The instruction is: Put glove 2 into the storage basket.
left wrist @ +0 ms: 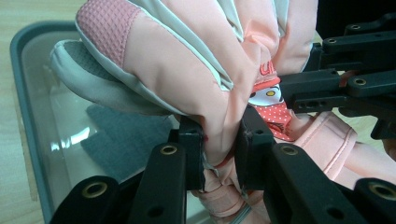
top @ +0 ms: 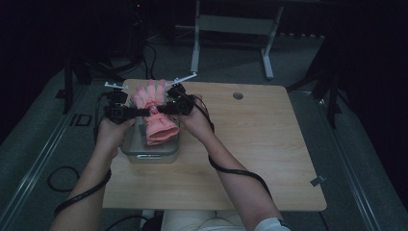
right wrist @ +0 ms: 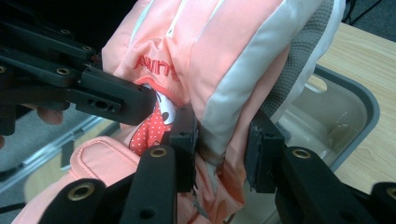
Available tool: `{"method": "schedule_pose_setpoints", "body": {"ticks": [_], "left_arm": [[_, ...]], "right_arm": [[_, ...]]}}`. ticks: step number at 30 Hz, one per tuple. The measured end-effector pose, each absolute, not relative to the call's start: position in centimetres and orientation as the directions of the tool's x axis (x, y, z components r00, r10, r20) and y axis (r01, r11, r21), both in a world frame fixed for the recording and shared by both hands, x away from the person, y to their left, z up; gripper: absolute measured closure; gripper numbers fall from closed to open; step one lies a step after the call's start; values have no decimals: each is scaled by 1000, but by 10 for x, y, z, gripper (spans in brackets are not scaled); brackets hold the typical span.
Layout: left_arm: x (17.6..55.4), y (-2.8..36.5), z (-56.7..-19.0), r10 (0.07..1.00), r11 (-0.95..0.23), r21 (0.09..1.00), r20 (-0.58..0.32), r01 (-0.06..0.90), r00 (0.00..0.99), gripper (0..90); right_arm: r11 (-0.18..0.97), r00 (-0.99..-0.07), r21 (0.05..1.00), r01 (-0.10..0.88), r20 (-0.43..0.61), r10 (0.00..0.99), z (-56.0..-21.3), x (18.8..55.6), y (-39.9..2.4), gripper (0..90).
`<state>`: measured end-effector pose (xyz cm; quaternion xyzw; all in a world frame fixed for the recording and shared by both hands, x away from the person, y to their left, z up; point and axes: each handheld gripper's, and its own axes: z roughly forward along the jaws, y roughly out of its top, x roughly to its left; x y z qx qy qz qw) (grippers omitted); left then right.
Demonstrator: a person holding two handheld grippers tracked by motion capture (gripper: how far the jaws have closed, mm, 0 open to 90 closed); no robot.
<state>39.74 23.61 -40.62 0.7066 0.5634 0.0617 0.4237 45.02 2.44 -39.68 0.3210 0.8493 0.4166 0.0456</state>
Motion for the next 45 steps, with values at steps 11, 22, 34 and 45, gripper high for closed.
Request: {"method": "schedule_pose_setpoints", "body": {"ticks": [11, 22, 34, 45], "left_arm": [[413, 239, -446, 845, 32, 636, -430, 771, 319, 744], [420, 240, -475, 857, 34, 574, -437, 818, 271, 742], [424, 232, -485, 884, -10, 534, -390, 846, 257, 727], [426, 230, -484, 916, -11, 541, -331, 841, 225, 565]], "right_arm": [[504, -784, 685, 527, 163, 599, -428, 467, 35, 681], [534, -772, 631, 563, 169, 613, -459, 474, 45, 682], [523, -747, 593, 612, 216, 629, -479, 477, 43, 667], [524, -741, 576, 628, 236, 628, -481, 487, 42, 601]]}}
